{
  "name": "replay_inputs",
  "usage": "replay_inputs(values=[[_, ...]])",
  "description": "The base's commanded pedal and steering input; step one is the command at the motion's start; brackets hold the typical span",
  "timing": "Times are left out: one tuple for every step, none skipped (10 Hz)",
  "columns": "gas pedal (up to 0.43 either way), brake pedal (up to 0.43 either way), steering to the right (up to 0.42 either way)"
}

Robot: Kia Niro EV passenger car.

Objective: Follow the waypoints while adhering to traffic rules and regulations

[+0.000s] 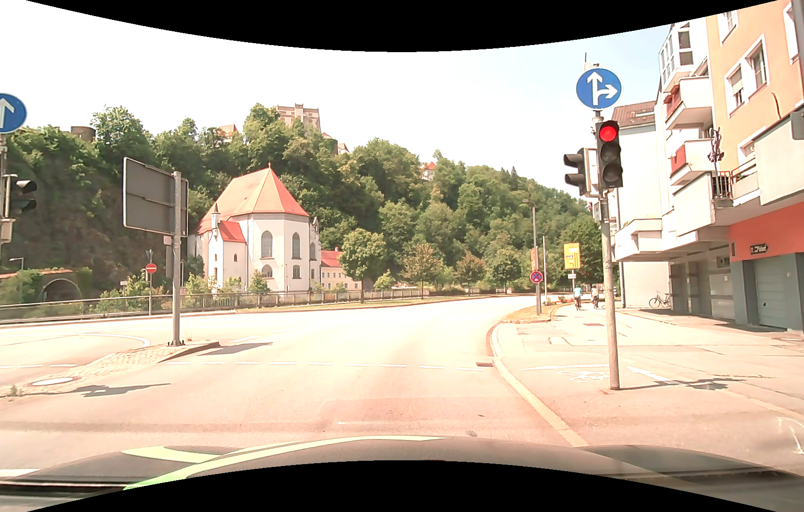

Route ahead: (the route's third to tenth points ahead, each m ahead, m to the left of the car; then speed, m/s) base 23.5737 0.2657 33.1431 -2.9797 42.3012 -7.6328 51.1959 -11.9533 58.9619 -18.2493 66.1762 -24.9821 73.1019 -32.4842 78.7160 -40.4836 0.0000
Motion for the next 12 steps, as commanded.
replay_inputs(values=[[0.000,0.335,0.041],[0.000,0.335,0.040],[0.000,0.335,0.040],[0.000,0.335,0.040],[0.000,0.335,0.040],[0.000,0.335,0.040],[0.000,0.335,0.040],[0.000,0.335,0.040],[0.000,0.335,0.040],[0.000,0.335,0.040],[0.000,0.335,0.041],[0.000,0.335,0.040]])
